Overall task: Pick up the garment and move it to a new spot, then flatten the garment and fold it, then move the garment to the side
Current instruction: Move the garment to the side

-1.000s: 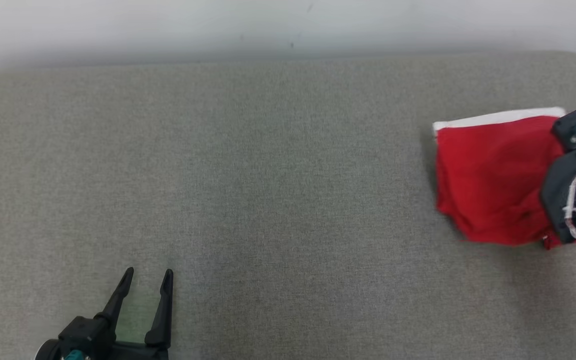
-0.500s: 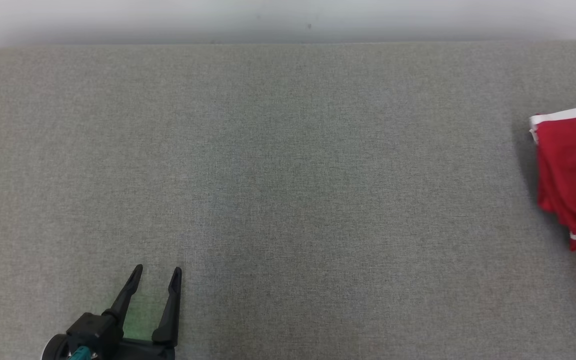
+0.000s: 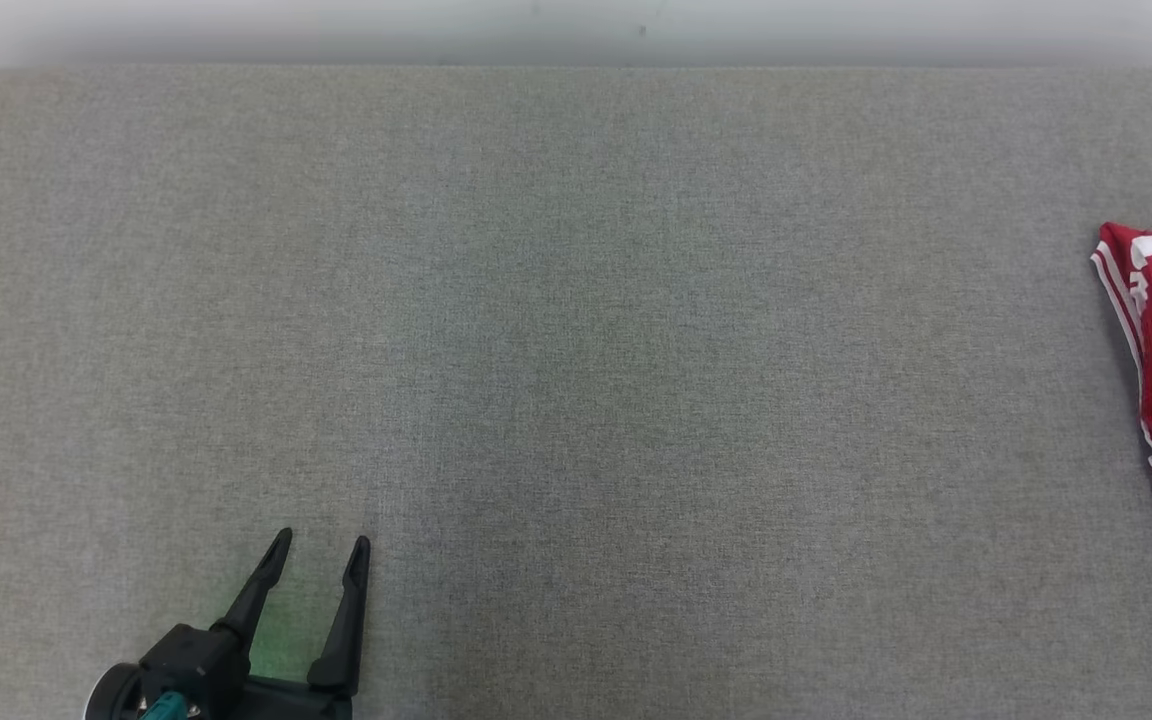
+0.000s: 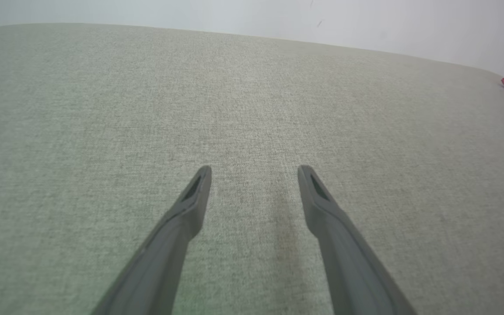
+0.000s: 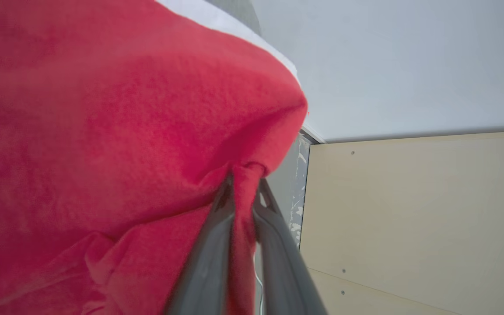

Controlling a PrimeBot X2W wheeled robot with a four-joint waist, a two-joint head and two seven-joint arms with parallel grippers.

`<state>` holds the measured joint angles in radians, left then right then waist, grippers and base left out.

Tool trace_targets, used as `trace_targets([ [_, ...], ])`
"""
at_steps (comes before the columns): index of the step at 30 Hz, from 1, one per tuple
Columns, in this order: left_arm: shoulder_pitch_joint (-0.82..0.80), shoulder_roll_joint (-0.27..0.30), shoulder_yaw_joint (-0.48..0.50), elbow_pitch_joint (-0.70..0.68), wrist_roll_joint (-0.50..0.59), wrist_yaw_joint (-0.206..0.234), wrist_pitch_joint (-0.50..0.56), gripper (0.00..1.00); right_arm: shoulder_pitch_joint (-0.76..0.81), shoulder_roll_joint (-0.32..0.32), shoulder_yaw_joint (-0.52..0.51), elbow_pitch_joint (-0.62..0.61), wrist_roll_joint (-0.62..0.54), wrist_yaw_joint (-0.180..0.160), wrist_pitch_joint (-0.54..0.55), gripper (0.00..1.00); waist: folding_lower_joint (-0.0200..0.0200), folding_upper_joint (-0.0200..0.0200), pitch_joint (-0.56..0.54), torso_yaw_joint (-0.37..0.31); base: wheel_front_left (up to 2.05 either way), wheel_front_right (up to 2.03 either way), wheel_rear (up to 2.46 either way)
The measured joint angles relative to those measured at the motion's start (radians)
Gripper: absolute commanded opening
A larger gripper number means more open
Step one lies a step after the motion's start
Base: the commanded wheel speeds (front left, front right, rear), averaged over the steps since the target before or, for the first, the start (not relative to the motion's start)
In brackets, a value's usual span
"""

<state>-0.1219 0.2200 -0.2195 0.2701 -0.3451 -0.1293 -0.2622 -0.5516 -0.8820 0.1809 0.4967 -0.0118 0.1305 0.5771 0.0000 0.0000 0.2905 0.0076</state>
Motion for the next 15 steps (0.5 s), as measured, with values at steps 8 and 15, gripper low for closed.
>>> trace_targets([
  [8, 0.000, 0.000, 0.001, -0.017, 0.004, 0.006, 0.000, 1.00, 0.022, 0.063, -0.066, 0.017, -0.045, 0.000, -0.021, 1.00, 0.0000, 0.0000, -0.014, -0.006, 0.00, 0.00, 0.00],
  [15, 0.008, -0.020, 0.010, -0.029, 0.010, 0.013, 0.000, 1.00, 0.062, 0.133, -0.135, 0.005, 0.003, 0.000, -0.113, 1.00, 0.0000, 0.0000, -0.064, -0.013, 0.00, 0.00, 0.00],
])
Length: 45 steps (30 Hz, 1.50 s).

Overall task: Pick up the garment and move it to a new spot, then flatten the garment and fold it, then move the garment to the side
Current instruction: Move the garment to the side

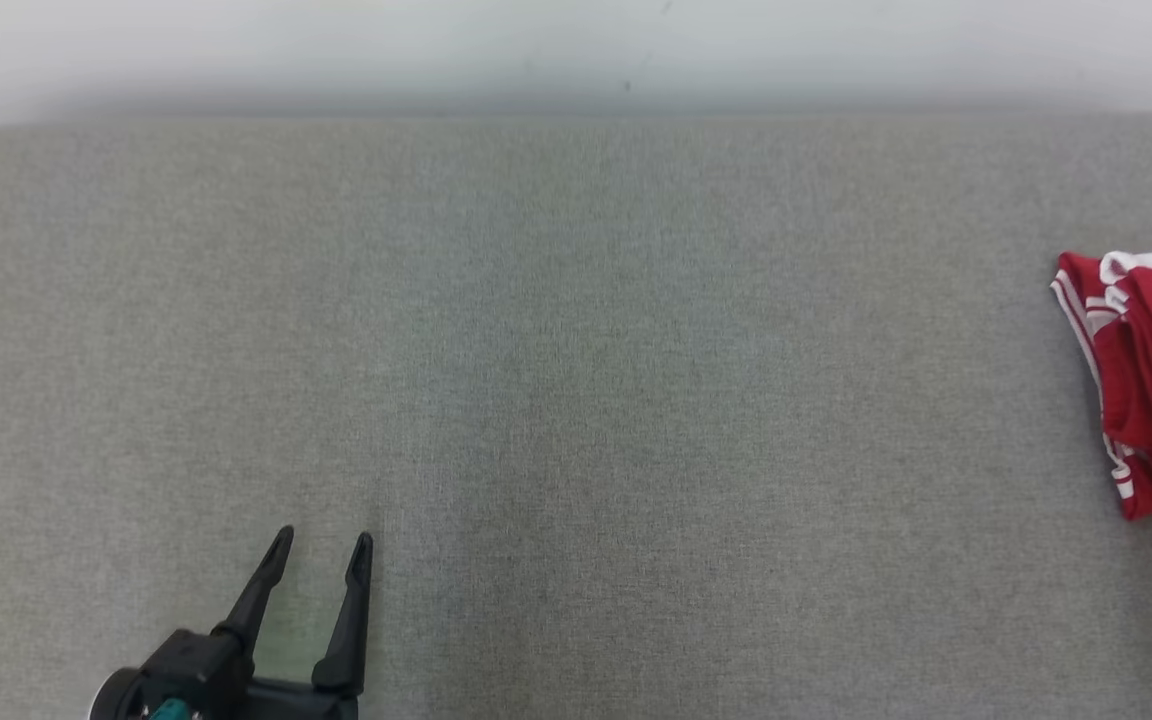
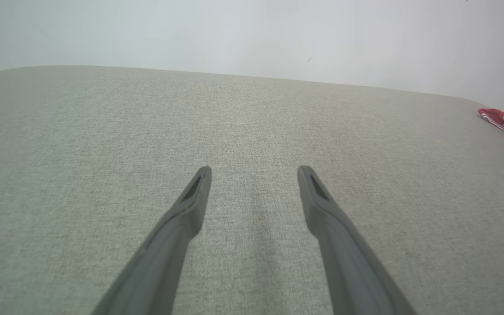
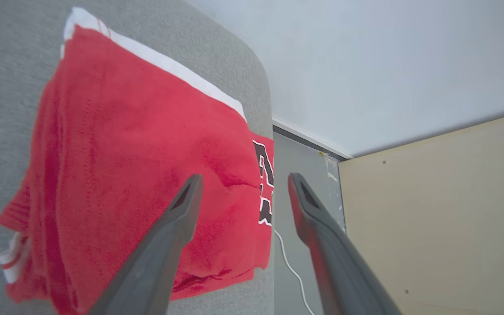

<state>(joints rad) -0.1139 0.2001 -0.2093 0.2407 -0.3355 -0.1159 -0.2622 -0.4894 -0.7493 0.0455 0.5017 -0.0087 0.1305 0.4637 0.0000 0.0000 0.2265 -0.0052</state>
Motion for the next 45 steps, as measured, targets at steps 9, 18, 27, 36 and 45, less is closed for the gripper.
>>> trace_targets([
  [9, 0.083, -0.026, 0.066, -0.050, 0.016, 0.010, 0.000, 1.00, 0.124, 0.239, -0.038, -0.111, 0.169, 0.000, -0.261, 1.00, -0.0001, -0.0001, -0.115, -0.003, 0.00, 0.00, 0.00],
  [18, 0.149, -0.064, 0.165, -0.108, 0.002, 0.024, 0.000, 1.00, 0.306, 0.426, -0.008, -0.261, 0.286, 0.000, -0.415, 1.00, -0.0002, -0.0002, -0.224, -0.012, 0.00, 0.00, 0.00],
  [27, 0.171, -0.095, 0.217, -0.080, 0.000, 0.033, 0.000, 1.00, 0.439, 0.588, 0.005, -0.320, 0.271, 0.000, -0.553, 1.00, -0.0002, -0.0001, -0.262, -0.003, 0.00, 0.00, 0.00],
  [36, 0.202, -0.113, 0.264, -0.046, 0.016, 0.018, 0.000, 1.00, 0.495, 0.648, -0.025, -0.260, 0.181, 0.000, -0.607, 1.00, -0.0002, -0.0001, -0.283, -0.015, 0.00, 0.00, 0.00],
  [45, 0.217, -0.127, 0.285, -0.035, 0.030, 0.002, 0.000, 1.00, 0.494, 0.656, -0.024, -0.240, 0.168, 0.000, -0.611, 1.00, 0.0000, 0.0000, -0.293, -0.031, 0.00, 0.00, 0.00],
])
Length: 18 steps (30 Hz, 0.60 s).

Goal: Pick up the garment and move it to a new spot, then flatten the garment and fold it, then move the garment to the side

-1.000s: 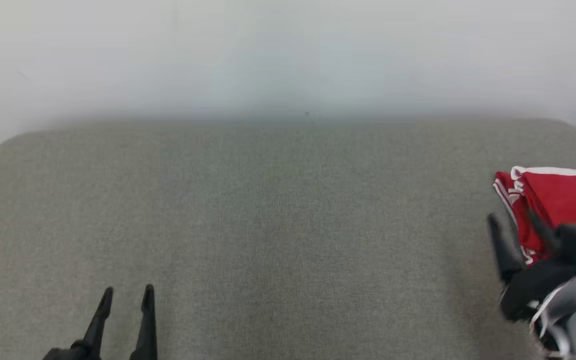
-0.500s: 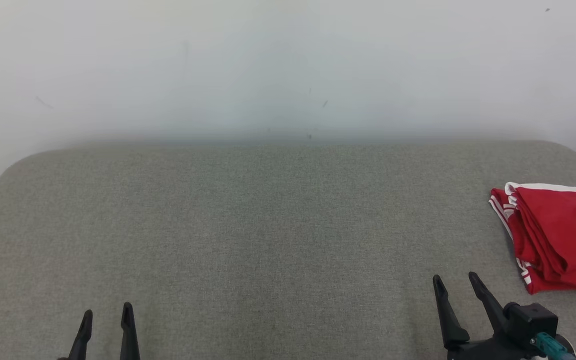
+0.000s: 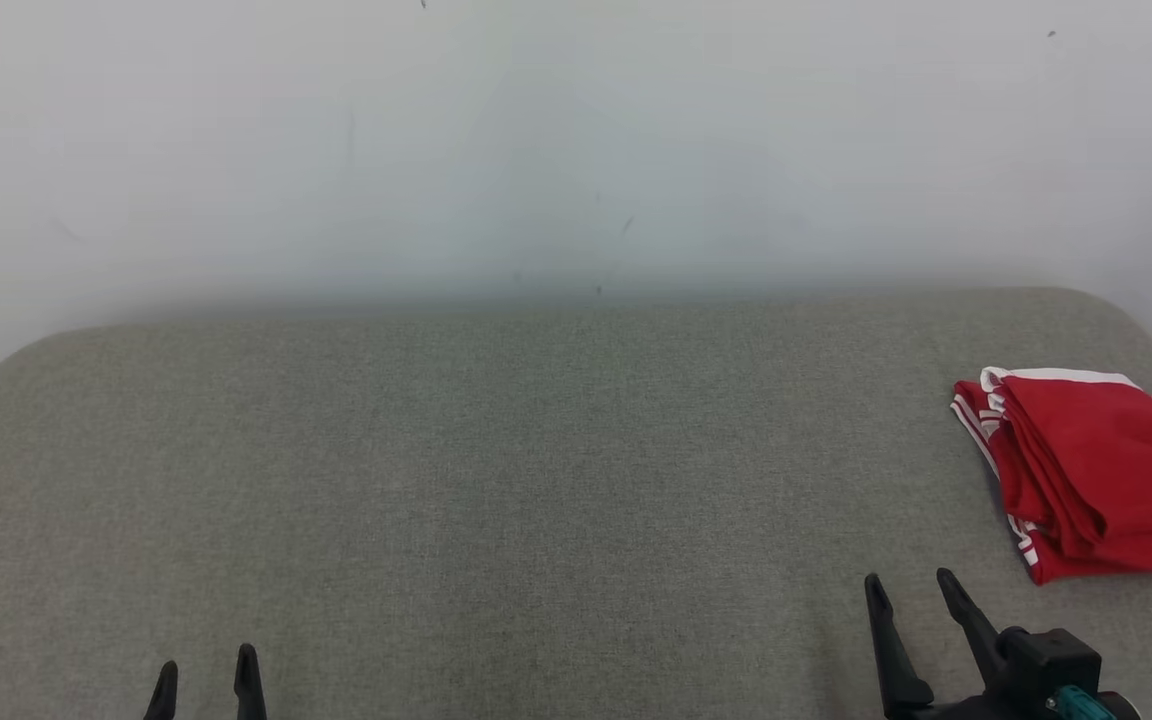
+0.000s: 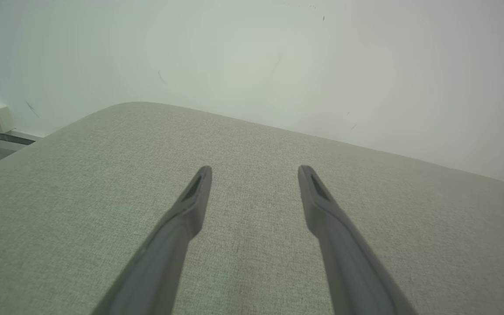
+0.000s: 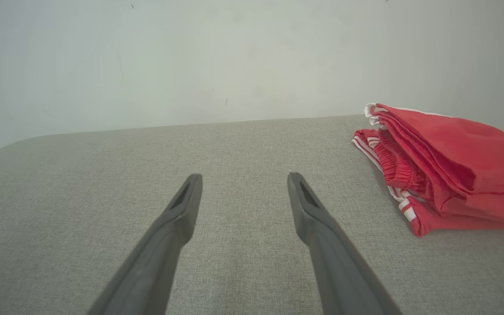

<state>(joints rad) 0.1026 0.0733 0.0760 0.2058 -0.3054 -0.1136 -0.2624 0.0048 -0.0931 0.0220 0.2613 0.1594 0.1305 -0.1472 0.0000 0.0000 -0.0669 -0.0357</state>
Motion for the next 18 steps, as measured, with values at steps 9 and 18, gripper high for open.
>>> trace_targets([
  [9, 0.003, -0.007, 0.016, -0.001, 0.006, -0.003, 0.000, 1.00, -0.003, 0.007, 0.011, 0.012, 0.007, 0.000, -0.004, 1.00, 0.0000, 0.0000, -0.001, -0.010, 0.00, 0.00, 0.00],
  [18, 0.004, -0.012, 0.017, -0.001, 0.007, -0.011, 0.000, 1.00, -0.005, 0.009, 0.009, 0.018, 0.012, 0.000, -0.004, 1.00, 0.0000, 0.0001, 0.005, -0.014, 0.00, 0.00, 0.00],
])
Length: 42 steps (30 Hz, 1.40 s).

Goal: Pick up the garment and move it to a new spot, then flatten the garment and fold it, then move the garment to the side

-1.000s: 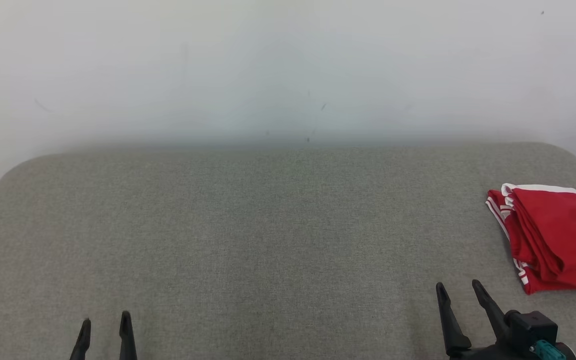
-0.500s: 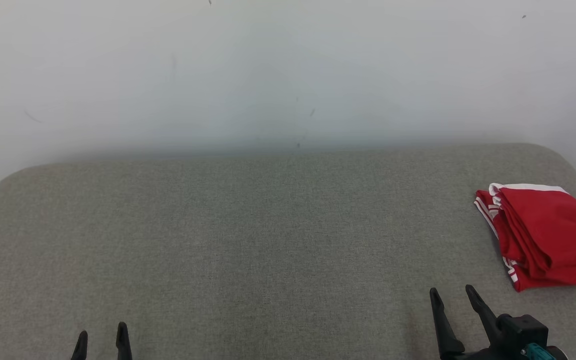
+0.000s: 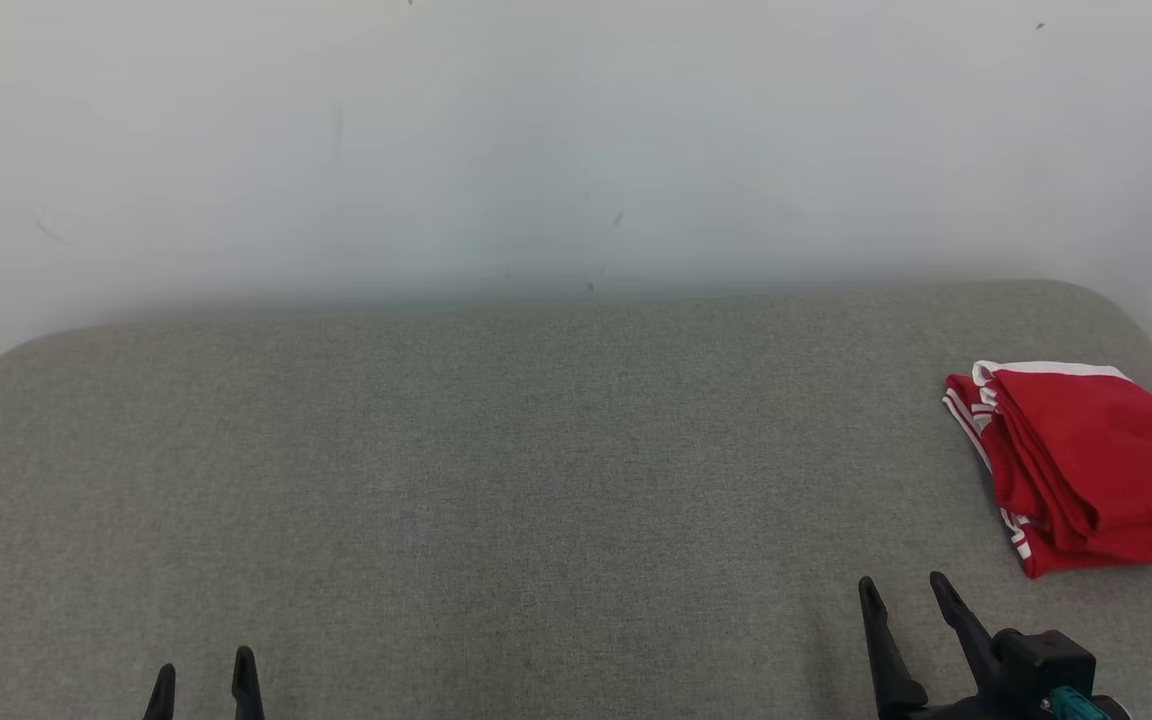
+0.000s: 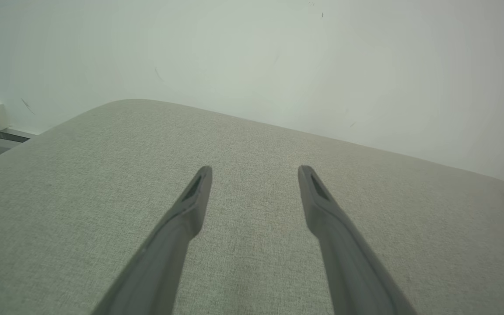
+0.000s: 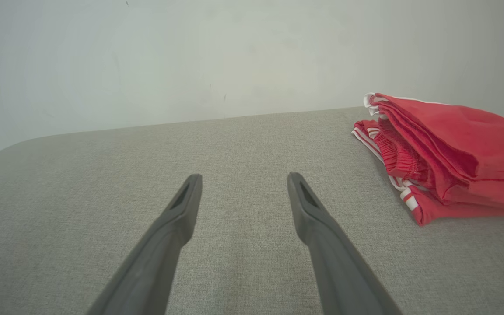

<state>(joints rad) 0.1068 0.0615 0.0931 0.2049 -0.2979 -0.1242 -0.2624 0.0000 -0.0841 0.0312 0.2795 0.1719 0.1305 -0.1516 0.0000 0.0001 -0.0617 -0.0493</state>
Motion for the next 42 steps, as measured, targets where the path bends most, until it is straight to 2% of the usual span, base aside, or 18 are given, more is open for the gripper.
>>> trace_targets([
  [10, -0.004, -0.001, -0.004, 0.004, -0.001, -0.004, 0.000, 1.00, 0.000, 0.004, 0.001, 0.002, 0.003, 0.000, -0.004, 1.00, 0.0000, -0.0001, 0.011, 0.007, 0.00, 0.00, 0.00],
  [11, -0.004, -0.001, -0.004, 0.005, -0.001, -0.004, 0.000, 0.00, 0.000, 0.005, 0.002, 0.002, 0.003, 0.000, -0.004, 0.00, 0.0000, -0.0001, 0.012, 0.007, 0.00, 0.00, 0.00],
  [18, 0.000, -0.008, -0.005, 0.060, -0.009, -0.004, 0.011, 0.00, 0.029, 0.010, 0.004, 0.059, 0.009, 0.000, 0.008, 0.00, 0.0000, 0.0000, 0.014, 0.008, 0.00, 0.00, 0.00],
  [42, -0.039, -0.010, 0.004, 0.061, -0.392, -0.004, 0.116, 0.00, -0.002, 0.016, -0.035, 0.038, 0.429, 0.000, 0.083, 0.00, 0.0001, 0.0000, 0.024, 0.016, 0.00, 0.00, 0.00],
])
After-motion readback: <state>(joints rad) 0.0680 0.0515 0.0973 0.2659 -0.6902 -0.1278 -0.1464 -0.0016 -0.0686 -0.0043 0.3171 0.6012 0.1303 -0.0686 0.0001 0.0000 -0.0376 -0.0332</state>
